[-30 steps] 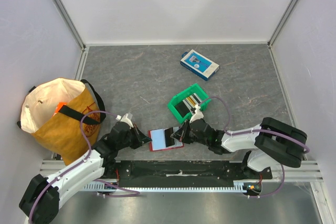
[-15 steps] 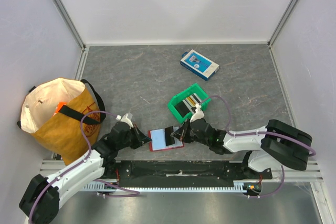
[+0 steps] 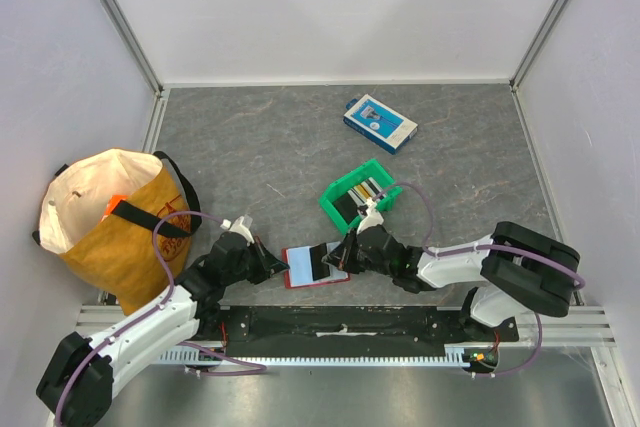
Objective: Put the credit cards into the card holder
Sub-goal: Insert the credit card into the card holder.
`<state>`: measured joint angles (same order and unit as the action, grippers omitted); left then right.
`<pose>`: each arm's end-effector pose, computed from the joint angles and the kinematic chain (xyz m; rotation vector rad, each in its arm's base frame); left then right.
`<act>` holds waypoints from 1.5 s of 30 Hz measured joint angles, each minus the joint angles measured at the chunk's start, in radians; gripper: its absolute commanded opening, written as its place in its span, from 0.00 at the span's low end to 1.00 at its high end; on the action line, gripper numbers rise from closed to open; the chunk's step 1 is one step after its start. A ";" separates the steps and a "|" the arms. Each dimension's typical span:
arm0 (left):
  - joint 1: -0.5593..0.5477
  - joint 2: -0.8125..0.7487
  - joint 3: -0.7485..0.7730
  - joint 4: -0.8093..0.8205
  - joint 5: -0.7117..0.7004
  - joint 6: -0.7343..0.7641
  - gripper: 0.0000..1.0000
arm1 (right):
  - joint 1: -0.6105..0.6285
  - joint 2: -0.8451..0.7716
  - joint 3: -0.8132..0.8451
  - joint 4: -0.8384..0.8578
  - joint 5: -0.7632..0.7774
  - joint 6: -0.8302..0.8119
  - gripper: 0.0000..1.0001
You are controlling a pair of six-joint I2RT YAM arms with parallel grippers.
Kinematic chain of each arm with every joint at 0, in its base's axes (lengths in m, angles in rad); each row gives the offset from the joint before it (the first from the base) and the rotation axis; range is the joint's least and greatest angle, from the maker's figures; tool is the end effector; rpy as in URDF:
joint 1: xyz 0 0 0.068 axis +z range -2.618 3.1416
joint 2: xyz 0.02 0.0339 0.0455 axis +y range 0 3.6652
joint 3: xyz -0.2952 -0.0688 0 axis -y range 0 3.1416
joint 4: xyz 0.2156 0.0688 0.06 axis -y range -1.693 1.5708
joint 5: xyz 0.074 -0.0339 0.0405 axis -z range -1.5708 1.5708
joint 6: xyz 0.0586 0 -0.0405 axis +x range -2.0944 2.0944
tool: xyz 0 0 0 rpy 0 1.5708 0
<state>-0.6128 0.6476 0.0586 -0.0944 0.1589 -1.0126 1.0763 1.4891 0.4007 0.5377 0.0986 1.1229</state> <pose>0.0760 -0.0648 0.1384 -0.3974 2.4308 -0.9842 0.1293 0.2277 0.1753 0.1202 2.3593 1.1242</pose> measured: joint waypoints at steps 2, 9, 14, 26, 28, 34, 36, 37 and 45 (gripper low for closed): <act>0.000 0.000 0.000 0.000 0.000 0.000 0.02 | 0.000 0.004 0.000 0.003 0.000 0.005 0.00; 0.000 0.000 0.000 0.000 0.000 0.000 0.02 | 0.000 0.068 0.000 0.074 -0.016 0.031 0.00; 0.000 0.000 0.000 0.001 0.000 0.000 0.02 | 0.002 0.107 0.000 0.142 -0.031 0.052 0.00; 0.000 -0.016 0.000 -0.002 -0.004 0.000 0.02 | 0.011 0.121 0.016 0.146 -0.052 0.069 0.00; 0.000 -0.018 0.000 -0.005 -0.009 0.000 0.02 | 0.011 0.155 0.050 0.148 -0.069 0.064 0.03; 0.000 -0.021 0.000 -0.009 -0.018 0.000 0.02 | 0.011 0.200 0.098 0.088 -0.102 0.071 0.27; 0.000 -0.022 0.000 -0.008 -0.019 -0.001 0.02 | 0.013 0.181 0.114 0.031 -0.098 0.057 0.34; 0.000 -0.022 0.000 -0.008 -0.018 -0.001 0.02 | 0.017 0.154 0.119 -0.011 -0.090 0.045 0.40; 0.000 -0.015 0.000 0.000 -0.018 -0.001 0.02 | 0.031 0.017 0.150 -0.215 -0.031 -0.037 0.52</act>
<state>-0.6128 0.6323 0.0586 -0.0944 0.1406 -1.0134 1.1076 1.5059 0.5510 0.3225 0.0673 1.0855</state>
